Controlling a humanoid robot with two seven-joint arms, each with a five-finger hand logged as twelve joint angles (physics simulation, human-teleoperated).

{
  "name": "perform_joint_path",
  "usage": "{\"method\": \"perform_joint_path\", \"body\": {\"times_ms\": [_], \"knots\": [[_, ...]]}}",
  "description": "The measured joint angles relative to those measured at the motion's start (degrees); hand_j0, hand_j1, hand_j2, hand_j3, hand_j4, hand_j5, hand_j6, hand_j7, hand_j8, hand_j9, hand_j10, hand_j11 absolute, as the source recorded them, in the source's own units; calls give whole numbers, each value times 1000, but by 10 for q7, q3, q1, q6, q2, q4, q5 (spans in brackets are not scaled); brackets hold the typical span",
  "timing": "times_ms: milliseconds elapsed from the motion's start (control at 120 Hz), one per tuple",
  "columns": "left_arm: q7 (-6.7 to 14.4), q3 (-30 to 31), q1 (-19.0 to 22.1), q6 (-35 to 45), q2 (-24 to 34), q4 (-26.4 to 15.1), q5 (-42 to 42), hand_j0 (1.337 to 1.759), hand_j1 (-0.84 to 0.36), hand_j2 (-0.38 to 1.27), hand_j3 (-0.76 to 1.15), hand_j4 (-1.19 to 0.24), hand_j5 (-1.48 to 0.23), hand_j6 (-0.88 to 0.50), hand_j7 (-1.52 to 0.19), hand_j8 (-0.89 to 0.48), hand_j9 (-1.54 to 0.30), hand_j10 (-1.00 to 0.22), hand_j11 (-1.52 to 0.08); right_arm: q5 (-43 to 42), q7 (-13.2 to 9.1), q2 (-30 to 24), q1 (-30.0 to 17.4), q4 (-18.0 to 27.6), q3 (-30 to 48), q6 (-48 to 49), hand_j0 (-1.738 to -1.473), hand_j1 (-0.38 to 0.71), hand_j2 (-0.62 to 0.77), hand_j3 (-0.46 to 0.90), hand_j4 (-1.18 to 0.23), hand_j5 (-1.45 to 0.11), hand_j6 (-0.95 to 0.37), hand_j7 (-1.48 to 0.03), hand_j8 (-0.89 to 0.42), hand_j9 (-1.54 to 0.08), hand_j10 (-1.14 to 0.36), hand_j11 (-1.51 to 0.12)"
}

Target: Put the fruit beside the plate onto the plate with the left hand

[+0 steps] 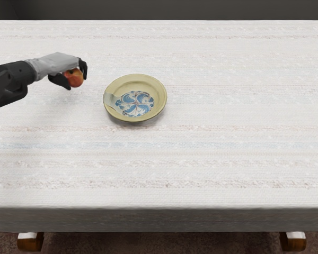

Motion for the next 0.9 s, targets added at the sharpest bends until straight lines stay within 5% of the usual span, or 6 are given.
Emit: {"method": "perform_joint_path", "body": {"times_ms": [383,733,800,900], "knots": [[0,-108,-30,-2,7,-131,-2,1646,-410,390,0,-418,-1097,-252,-1101,-288,-1124,-792,-1137,0,0,0,0,0,0,0,-1658,-349,0,0,0,0,0,0,0,0,0,0],[0,-121,-31,-1,7,-218,15,1645,-428,416,0,-402,-1104,-243,-1094,-276,-1121,-782,-1138,0,0,0,0,0,0,0,-1658,-349,0,0,0,0,0,0,0,0,0,0],[0,-122,-30,-2,7,-218,11,1647,-376,362,0,-426,-997,-302,-986,-328,-1012,-709,-1026,0,0,0,0,0,0,0,-1658,-349,0,0,0,0,0,0,0,0,0,0],[0,-130,-28,-3,6,-217,-9,1651,-131,231,0,-293,-653,-217,-646,-233,-661,-467,-670,0,0,0,0,0,0,0,-1658,-349,0,0,0,0,0,0,0,0,0,0]]}}
